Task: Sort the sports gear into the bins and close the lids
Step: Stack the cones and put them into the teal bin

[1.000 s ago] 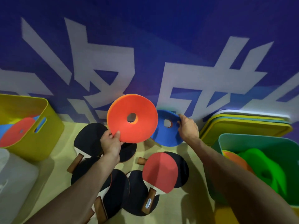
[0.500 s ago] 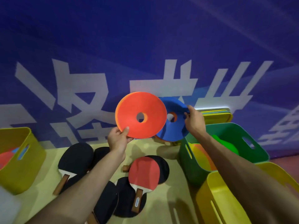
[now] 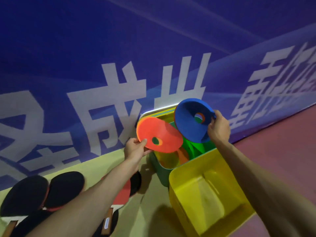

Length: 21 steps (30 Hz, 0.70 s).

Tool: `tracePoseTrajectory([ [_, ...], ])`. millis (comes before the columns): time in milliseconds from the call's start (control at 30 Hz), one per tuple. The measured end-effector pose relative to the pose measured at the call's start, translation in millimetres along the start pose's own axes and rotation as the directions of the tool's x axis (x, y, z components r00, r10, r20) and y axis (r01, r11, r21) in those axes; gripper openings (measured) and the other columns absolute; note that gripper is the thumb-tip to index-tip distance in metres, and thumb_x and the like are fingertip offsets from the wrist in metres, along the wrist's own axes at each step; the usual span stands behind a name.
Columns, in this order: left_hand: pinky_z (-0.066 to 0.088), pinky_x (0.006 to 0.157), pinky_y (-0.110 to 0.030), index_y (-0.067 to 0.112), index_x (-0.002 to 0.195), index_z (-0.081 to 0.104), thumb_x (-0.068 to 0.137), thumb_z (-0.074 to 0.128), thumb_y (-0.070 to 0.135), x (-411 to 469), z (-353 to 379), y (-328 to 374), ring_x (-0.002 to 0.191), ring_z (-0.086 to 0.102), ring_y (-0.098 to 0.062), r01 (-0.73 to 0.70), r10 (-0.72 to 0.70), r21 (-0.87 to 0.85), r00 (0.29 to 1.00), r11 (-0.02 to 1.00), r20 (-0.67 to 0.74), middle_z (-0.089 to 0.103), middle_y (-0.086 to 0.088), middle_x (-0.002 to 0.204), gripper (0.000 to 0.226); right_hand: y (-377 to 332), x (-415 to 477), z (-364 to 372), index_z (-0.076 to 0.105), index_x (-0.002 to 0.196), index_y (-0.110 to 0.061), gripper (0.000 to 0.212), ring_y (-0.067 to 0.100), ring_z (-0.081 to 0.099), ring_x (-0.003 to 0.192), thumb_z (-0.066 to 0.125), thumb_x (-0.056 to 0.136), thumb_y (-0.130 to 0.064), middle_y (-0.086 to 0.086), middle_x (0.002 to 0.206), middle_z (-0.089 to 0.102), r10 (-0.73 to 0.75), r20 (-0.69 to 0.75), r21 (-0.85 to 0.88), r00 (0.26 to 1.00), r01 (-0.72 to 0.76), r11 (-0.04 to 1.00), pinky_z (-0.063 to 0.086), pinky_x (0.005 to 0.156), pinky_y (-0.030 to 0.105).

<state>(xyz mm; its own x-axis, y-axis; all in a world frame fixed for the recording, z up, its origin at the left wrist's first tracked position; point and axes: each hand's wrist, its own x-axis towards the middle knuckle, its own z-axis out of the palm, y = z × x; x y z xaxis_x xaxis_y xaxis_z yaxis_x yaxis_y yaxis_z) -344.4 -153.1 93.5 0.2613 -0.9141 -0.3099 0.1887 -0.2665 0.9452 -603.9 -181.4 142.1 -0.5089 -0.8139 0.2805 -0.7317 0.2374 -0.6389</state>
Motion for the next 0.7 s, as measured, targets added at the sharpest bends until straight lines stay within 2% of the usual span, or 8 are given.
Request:
tracePoseTrajectory([
  [100,0.060,0.061,-0.027,0.005,0.106,0.046,0.094,0.056,0.011,-1.6,28.0,-10.2,0.087,0.069,-0.031,0.069,-0.074,0.109,0.997,0.992,0.039,0.059,-0.018,0.110,0.017,21.4,5.8,-2.4,0.055,0.125,-0.024,0.036,0.041,0.058,0.104,0.040,0.094,-0.011,0.018,0.113,0.063,0.014,-0.020,-0.018,1.000,-0.014,1.000,0.046,0.079,0.045],
  [233,0.057,0.072,-0.027,0.006,0.115,0.048,0.095,0.049,0.002,-4.6,52.6,-24.6,0.076,0.069,-0.025,0.129,-0.149,0.214,0.986,0.968,0.079,0.058,-0.006,0.087,0.021,38.0,9.7,6.8,0.051,0.131,-0.027,0.040,0.037,0.056,0.110,0.039,0.096,-0.012,0.012,0.122,0.059,0.012,0.018,-0.016,1.000,-0.012,1.000,0.046,0.086,0.046],
  [300,0.055,0.070,-0.024,0.006,0.118,0.049,0.094,0.047,0.000,-4.8,59.3,-26.5,0.075,0.067,-0.021,0.135,-0.165,0.232,0.980,0.963,0.114,0.057,-0.005,0.083,0.025,40.6,10.3,13.4,0.050,0.132,-0.028,0.041,0.036,0.055,0.113,0.038,0.096,-0.012,0.009,0.126,0.057,-0.016,0.041,-0.009,0.999,0.017,1.000,0.045,0.088,0.046],
  [367,0.055,0.073,-0.026,0.008,0.118,0.049,0.094,0.045,0.001,-4.9,61.2,-23.3,0.080,0.066,-0.021,0.109,-0.149,0.265,0.979,0.958,0.136,0.058,-0.006,0.084,0.025,41.2,11.3,20.3,0.047,0.136,-0.027,0.044,0.035,0.054,0.114,0.038,0.096,-0.010,0.007,0.130,0.054,-0.064,0.081,-0.037,0.995,0.067,0.997,0.045,0.090,0.046],
  [467,0.055,0.077,-0.031,0.006,0.118,0.052,0.096,0.044,0.003,-2.9,53.8,-15.9,0.090,0.066,-0.024,0.050,-0.096,0.295,0.985,0.954,0.142,0.060,-0.008,0.097,0.023,37.2,10.9,32.1,0.042,0.141,-0.023,0.049,0.035,0.053,0.117,0.041,0.095,-0.006,0.009,0.136,0.048,-0.140,0.197,-0.117,0.970,0.165,0.979,0.045,0.091,0.046],
  [567,0.057,0.079,-0.033,0.009,0.114,0.055,0.098,0.044,0.005,1.2,40.6,-9.7,0.095,0.066,-0.024,0.018,-0.065,0.319,0.989,0.947,0.136,0.058,-0.010,0.111,0.020,28.8,4.5,49.2,0.042,0.141,-0.016,0.052,0.033,0.050,0.119,0.045,0.091,-0.003,0.012,0.136,0.048,-0.246,0.316,-0.107,0.916,0.292,0.950,0.046,0.091,0.046],
  [700,0.056,0.070,-0.027,0.012,0.111,0.057,0.097,0.044,0.003,5.4,22.8,-2.1,0.095,0.067,-0.023,0.015,-0.058,0.304,0.989,0.952,0.133,0.058,-0.007,0.116,0.021,14.8,-7.9,66.3,0.043,0.137,-0.010,0.047,0.032,0.045,0.120,0.049,0.091,-0.015,0.014,0.133,0.045,-0.306,0.450,-0.074,0.839,0.376,0.924,0.046,0.093,0.044],
])
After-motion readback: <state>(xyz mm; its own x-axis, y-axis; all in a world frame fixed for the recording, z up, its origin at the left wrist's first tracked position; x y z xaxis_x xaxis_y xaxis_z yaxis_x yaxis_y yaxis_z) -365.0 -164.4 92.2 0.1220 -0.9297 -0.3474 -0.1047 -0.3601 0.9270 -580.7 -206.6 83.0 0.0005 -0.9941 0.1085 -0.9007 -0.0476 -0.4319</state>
